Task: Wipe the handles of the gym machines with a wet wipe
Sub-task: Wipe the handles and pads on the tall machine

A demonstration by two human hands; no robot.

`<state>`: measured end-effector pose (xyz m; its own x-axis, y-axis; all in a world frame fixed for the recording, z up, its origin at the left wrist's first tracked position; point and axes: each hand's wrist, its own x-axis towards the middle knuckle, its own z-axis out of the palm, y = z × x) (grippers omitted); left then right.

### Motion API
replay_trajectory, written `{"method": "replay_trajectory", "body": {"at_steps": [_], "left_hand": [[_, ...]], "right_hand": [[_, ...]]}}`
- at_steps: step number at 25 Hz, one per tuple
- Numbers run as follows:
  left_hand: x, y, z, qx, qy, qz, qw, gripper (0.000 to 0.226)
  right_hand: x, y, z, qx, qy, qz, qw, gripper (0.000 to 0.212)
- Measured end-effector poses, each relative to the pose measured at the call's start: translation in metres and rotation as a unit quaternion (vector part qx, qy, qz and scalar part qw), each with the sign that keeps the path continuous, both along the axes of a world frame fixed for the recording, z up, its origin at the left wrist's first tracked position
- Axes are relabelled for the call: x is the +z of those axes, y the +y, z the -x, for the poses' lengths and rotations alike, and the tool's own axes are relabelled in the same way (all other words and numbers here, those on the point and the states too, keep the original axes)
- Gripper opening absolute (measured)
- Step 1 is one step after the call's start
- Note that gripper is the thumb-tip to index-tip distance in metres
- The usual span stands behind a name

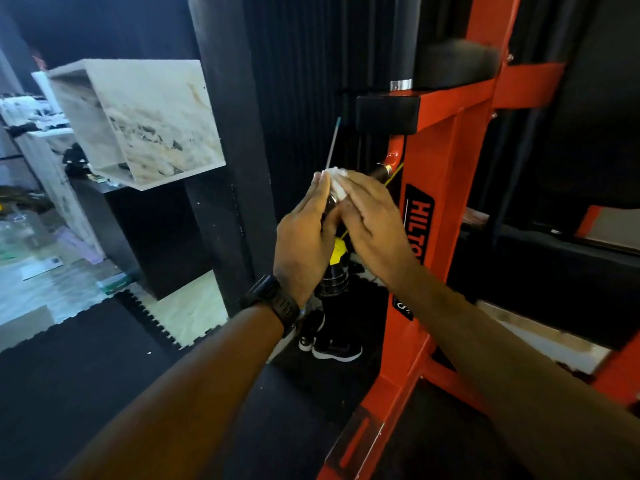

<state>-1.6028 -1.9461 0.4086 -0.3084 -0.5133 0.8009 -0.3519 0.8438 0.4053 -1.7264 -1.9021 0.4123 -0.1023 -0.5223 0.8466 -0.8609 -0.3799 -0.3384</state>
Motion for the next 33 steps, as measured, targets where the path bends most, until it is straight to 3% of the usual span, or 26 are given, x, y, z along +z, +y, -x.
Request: {"method": "replay_trajectory", "body": {"at_steps": [5,8,14,17,20,24,27,30,33], "left_hand": [[-0.006,0.0,0.002,-0.025,0.011,-0.037,0.999,0.058],[-0.004,0.001,0.0,-0.018,-0.016,-0.039,0.999,0.059],[0.001,0.008,-0.002,0.018,-0.04,-0.052,0.998,0.058],[0.001,0.009,-0.001,0.056,-0.028,-0.031,0.998,0.055],[0.0,0.012,0.003,0.088,-0.024,-0.038,0.995,0.052],[-0.001,0.017,0.009,0.106,-0.004,-0.031,0.994,0.049],[-0.001,0.019,0.009,0.099,0.004,-0.032,0.995,0.048],[0.0,0.021,0.009,0.115,-0.016,-0.034,0.993,0.048],[0.001,0.022,0.006,0.114,-0.033,-0.036,0.992,0.05]], "right_hand": [[0.017,-0.014,0.018,-0.011,0.065,-0.093,0.993,0.037],[0.012,-0.007,0.02,-0.064,0.134,-0.048,0.988,0.041],[-0.012,-0.001,0.017,-0.065,0.15,0.016,0.986,0.055],[-0.012,-0.014,0.012,-0.063,0.085,0.052,0.993,0.049],[-0.021,-0.012,0.008,-0.035,0.034,0.024,0.999,0.062],[-0.019,-0.005,-0.002,0.001,-0.145,0.063,0.987,0.039],[-0.009,-0.005,-0.006,0.024,-0.187,0.074,0.979,0.033],[-0.009,-0.003,-0.007,0.049,-0.304,0.032,0.951,0.036],[-0.005,-0.003,-0.026,0.085,-0.459,0.011,0.884,0.042]]}}
